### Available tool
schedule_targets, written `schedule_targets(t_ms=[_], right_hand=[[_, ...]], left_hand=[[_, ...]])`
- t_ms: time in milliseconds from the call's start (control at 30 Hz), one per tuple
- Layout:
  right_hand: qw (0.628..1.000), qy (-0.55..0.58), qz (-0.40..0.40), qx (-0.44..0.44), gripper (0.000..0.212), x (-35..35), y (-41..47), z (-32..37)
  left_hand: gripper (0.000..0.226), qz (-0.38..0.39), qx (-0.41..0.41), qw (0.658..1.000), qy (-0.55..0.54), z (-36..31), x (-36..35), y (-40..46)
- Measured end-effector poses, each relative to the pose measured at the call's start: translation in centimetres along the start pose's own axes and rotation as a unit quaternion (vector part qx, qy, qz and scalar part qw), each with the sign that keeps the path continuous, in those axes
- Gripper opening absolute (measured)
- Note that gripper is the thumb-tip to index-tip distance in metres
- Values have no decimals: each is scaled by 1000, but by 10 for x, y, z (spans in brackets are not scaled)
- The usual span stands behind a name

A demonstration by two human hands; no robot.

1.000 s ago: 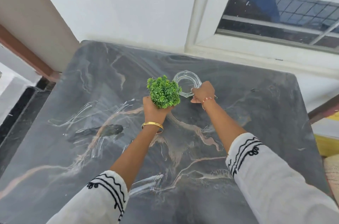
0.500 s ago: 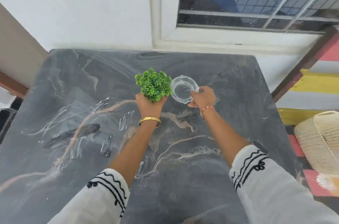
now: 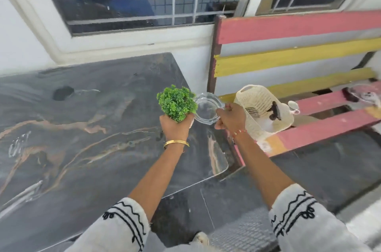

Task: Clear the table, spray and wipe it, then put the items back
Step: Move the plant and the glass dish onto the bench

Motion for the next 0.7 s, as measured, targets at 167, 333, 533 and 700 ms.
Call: schedule_targets(t_ms=[167, 333, 533, 700], right_hand=[[995, -42, -87, -18, 10, 97, 8, -62], [989, -7, -118, -91, 43, 165, 24, -116], [978, 55, -136, -149, 39, 219, 59, -165], [975, 44, -131, -174, 43, 254, 131, -211]], left_hand=[[44, 69, 45, 997, 7, 24, -88, -54], [35, 121, 48, 991, 18, 45, -163, -89], [27, 184, 66, 980, 37, 88, -240, -106], [43, 172, 119, 977, 47, 139, -318, -101]])
Point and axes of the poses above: each hand's wrist, its own y-axis towards the middle knuckle, its own x-axis out of the back of the hand, z = x × y, the point moved 1 cm from there along y, towards the middle knuckle, and after that the axes turned 12 degrees about -y, right-handed, at the moved point
